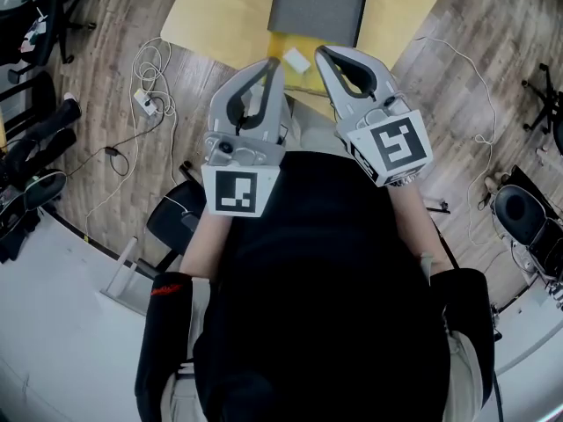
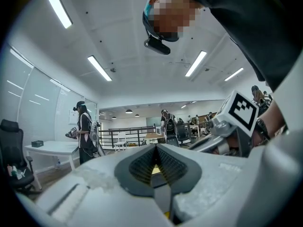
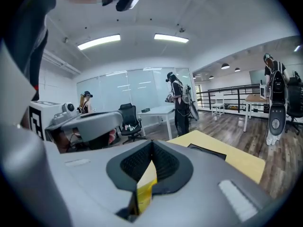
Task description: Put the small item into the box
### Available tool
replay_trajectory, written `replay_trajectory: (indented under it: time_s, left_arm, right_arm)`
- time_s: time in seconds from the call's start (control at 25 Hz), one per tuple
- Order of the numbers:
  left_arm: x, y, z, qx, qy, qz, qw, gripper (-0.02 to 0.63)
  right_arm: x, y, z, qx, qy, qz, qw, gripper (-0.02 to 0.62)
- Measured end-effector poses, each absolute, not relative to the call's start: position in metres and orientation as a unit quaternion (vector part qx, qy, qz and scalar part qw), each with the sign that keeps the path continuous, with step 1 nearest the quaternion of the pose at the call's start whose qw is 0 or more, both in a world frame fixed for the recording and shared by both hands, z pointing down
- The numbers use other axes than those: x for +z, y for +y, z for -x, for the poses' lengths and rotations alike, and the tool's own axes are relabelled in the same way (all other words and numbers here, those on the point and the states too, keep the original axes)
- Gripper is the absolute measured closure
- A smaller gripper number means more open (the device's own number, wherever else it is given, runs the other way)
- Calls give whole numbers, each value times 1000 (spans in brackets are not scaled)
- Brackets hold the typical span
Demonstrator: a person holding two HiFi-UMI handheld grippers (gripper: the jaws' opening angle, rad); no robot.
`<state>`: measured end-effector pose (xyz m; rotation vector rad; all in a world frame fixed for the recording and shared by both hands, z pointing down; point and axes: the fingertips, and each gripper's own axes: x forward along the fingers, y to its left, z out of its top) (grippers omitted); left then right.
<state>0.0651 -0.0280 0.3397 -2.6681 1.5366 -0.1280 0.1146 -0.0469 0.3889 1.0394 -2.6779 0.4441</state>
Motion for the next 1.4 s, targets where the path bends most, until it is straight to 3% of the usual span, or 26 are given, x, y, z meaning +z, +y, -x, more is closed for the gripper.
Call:
replay_trajectory:
  time_s: [0.96, 1.4]
  left_arm:
    - [275, -8, -89, 6, 491, 868, 81, 604]
    - [261, -1, -105, 23, 470, 876, 106, 604]
  right_arm:
    - [267, -17, -153, 68, -912, -405, -18, 594]
    - [252, -9, -158, 34, -909, -415, -25, 594]
